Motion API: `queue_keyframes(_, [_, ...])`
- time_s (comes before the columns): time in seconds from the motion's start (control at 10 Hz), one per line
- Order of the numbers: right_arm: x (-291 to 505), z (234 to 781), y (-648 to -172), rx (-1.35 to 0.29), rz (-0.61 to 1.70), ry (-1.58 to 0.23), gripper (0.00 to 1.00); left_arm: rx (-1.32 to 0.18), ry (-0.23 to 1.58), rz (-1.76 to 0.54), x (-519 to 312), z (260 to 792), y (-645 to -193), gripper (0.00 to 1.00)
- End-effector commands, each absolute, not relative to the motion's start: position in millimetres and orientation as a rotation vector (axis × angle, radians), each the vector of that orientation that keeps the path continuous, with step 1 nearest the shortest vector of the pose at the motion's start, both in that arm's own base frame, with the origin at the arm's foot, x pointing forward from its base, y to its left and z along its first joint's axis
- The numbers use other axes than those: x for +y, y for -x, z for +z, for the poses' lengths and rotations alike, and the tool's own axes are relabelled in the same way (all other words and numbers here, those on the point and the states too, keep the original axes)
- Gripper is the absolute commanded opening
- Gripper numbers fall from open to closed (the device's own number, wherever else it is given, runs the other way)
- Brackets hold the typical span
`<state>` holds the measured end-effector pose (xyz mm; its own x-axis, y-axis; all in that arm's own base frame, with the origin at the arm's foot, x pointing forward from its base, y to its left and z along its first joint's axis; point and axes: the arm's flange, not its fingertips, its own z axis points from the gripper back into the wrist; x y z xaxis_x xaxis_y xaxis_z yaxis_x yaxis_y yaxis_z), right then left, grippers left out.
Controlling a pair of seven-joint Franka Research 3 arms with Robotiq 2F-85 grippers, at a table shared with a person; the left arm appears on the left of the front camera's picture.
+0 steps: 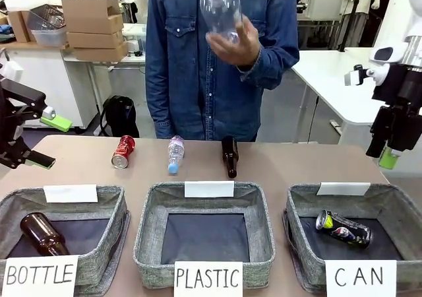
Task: Sort the can waste into the basket.
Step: Pick up the can waste from the table and place it in the right Fabric basket.
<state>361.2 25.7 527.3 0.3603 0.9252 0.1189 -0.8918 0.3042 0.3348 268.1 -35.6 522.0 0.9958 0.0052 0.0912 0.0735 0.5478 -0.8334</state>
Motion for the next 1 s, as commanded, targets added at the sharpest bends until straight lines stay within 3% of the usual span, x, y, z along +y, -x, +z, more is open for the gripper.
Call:
queue_keyframes(0.0, [23, 528, -358, 0.108, 1.24, -0.37, 1.0, -0.086, 1.01, -0.042, -37, 520, -268, 1.0])
queue_keyframes(0.4, [12, 533, -359, -0.023, 1.108, -0.509, 1.0, -0.086, 1.01, -0.042, -37, 520, -268, 1.0])
queue_keyframes(0.7, [-19, 566, -376, -0.156, 0.457, -1.226, 1.0, -0.086, 1.01, -0.042, -37, 520, -268, 1.0])
queue_keyframes(0.9, [-34, 564, -377, -0.252, 0.275, -1.334, 1.0, -0.086, 1.01, -0.042, -37, 520, -268, 1.0])
